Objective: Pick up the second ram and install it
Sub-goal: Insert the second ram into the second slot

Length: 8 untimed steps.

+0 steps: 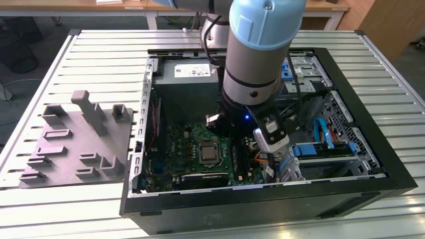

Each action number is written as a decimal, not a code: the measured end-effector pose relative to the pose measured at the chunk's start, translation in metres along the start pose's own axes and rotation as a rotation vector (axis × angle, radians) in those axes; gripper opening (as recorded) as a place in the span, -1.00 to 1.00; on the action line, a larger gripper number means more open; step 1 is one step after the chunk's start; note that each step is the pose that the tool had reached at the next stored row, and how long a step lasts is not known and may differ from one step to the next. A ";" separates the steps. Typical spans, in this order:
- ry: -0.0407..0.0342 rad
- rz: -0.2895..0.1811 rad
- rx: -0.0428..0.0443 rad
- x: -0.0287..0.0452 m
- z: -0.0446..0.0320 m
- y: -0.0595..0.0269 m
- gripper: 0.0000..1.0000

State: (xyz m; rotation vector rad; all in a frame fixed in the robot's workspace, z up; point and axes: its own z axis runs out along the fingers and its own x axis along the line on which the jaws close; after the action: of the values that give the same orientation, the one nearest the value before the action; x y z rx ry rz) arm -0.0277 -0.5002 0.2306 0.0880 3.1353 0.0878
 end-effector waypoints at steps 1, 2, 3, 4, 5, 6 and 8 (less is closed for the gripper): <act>-0.0002 0.003 0.0002 -0.0004 0.0003 -0.0003 -0.73; -0.0003 0.004 0.0009 -0.0013 0.0006 -0.0005 -0.73; -0.0003 0.004 0.0018 -0.0024 0.0009 -0.0006 -0.73; -0.0003 0.004 0.0023 -0.0034 0.0013 -0.0010 -0.73; -0.0004 0.005 0.0026 -0.0040 0.0019 -0.0012 -0.73; -0.0005 0.005 0.0032 -0.0046 0.0026 -0.0013 -0.73; -0.0005 0.006 0.0036 -0.0047 0.0036 -0.0016 -0.73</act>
State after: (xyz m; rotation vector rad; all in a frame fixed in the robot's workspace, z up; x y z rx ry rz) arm -0.0231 -0.5019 0.2270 0.0969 3.1349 0.0821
